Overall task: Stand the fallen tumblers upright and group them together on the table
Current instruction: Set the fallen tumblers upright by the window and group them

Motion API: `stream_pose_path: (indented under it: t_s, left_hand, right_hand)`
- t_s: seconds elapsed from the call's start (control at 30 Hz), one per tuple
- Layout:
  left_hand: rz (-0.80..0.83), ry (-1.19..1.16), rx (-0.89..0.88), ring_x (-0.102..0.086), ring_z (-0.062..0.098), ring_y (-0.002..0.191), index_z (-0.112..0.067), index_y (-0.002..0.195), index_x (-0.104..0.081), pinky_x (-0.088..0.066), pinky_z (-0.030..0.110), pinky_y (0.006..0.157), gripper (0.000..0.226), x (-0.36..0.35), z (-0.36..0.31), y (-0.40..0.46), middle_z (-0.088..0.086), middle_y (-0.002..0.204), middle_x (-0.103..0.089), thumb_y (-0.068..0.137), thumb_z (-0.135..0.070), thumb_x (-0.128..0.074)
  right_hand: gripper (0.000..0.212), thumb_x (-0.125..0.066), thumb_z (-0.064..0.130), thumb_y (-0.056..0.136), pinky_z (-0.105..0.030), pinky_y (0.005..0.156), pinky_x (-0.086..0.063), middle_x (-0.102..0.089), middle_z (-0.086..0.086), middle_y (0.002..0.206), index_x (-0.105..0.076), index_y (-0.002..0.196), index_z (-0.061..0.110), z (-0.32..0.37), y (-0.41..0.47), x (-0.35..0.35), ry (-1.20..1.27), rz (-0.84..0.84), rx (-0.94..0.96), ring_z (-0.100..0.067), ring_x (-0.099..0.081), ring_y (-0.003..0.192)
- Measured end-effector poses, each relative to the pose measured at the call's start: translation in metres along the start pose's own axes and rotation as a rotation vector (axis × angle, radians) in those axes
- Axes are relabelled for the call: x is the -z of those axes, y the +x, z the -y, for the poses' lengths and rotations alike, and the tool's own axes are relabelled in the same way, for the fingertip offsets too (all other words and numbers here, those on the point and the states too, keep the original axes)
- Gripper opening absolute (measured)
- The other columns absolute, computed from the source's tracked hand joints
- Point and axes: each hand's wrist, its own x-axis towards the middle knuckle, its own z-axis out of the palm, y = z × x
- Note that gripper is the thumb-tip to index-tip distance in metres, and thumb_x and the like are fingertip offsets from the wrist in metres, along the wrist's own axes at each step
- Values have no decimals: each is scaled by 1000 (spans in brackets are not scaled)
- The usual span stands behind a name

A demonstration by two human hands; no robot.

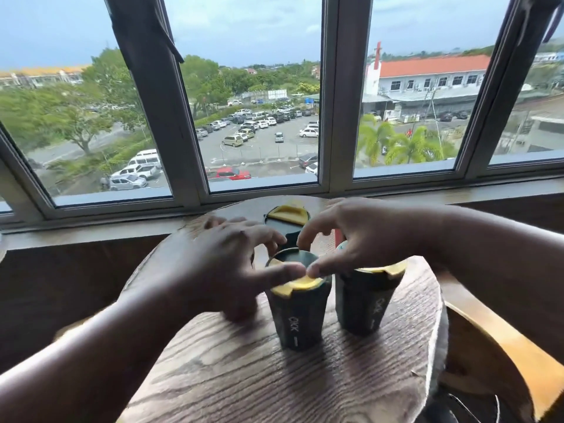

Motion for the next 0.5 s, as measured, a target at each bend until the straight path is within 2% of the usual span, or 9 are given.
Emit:
stream_pose_path:
  t_s: [0.03,0.07,0.13,0.2,0.27,0.37,0.5]
  left_hand:
    - [-68,-80,10,-47,-12,99,-44,107,-65,-40,23,96,64,1,5,7,-24,108,-64,77,-88,-31]
    - [-147,-135,29,-56,-4,101,-41,104,-68,-45,36,97,55,2,12,15,-20,106,-67,84,-78,-33]
    - [-203,-152,50,-59,4,100,-35,107,-70,-48,37,95,38,4,22,35,-13,106,-68,84,-57,-48]
    - [-76,-59,12,-55,5,111,-30,123,-64,-46,32,100,43,9,26,55,-8,121,-64,82,-41,-66]
    - [125,10,36,-50,7,122,-29,139,-53,-40,27,106,64,11,30,71,-9,135,-56,80,-35,-79]
    - [332,-30,170,-48,6,124,-33,147,-41,-39,26,106,88,5,36,88,-14,139,-49,73,-34,-88]
    - [417,-104,257,-53,10,122,-37,147,-38,-42,32,108,93,-4,38,100,-13,132,-52,71,-27,-90]
  right_hand:
    - [41,-69,57,79,-7,63,-34,-54,28,88,-64,115,37,-5,3,4,16,-34,9,18,-49,77]
    - [36,-68,55,81,-8,64,-35,-56,26,87,-66,112,36,-10,7,7,23,-73,14,16,-51,76]
    - [32,-70,50,82,-19,70,-41,-64,21,92,-68,109,33,-24,18,14,20,-128,17,6,-57,80]
    - [32,-72,47,81,-25,71,-45,-68,16,96,-69,108,30,-38,32,20,-5,-135,1,-2,-61,83]
    - [33,-74,44,80,-28,75,-51,-70,12,97,-68,108,27,-49,45,23,-10,-121,-17,-7,-64,85]
    - [36,-77,41,78,-32,83,-54,-71,7,99,-68,108,22,-56,59,24,8,-114,-2,-11,-66,86]
    - [45,-78,45,75,-33,86,-53,-71,4,103,-69,110,19,-56,68,18,18,-131,1,-15,-65,90]
